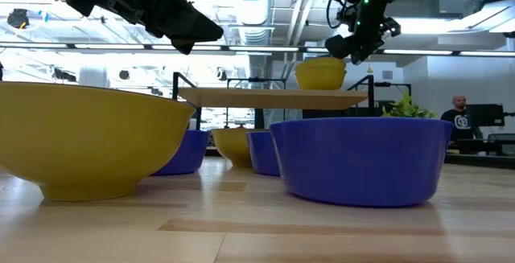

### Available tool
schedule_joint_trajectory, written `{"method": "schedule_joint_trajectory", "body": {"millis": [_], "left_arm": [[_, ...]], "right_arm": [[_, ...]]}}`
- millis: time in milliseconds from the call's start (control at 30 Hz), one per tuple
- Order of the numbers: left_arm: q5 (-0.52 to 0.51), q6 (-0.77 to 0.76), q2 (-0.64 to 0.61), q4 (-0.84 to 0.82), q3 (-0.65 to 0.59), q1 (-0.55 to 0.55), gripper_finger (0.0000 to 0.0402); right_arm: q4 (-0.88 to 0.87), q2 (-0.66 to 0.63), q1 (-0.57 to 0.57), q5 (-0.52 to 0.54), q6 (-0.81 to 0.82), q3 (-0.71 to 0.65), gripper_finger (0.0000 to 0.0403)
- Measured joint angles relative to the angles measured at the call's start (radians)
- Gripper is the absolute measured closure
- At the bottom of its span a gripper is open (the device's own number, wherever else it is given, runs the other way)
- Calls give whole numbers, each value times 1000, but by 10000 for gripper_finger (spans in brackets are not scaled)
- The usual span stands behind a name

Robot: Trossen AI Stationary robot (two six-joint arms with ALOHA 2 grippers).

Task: Pick & Place Mini bowls
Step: Stack the yellow patterned bowl on top of the yellow patterned bowl on the shelf

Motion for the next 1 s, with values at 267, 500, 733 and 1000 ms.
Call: {"method": "schedule_joint_trajectory", "body": {"millis": [267, 500, 733, 1000], "left_arm": [[0, 0, 0, 0, 0, 0, 368], [0, 0, 0, -3, 0, 0, 368], [0, 0, 0, -3, 0, 0, 368], [0, 0, 0, -3, 0, 0, 368]], "right_arm": [[-2, 0, 24, -3, 0, 0, 310], [-21, 0, 58, 1, -9, 0, 310], [-3, 1, 80, 2, -35, -42, 310], [26, 1, 70, 5, -35, -80, 310]]}}
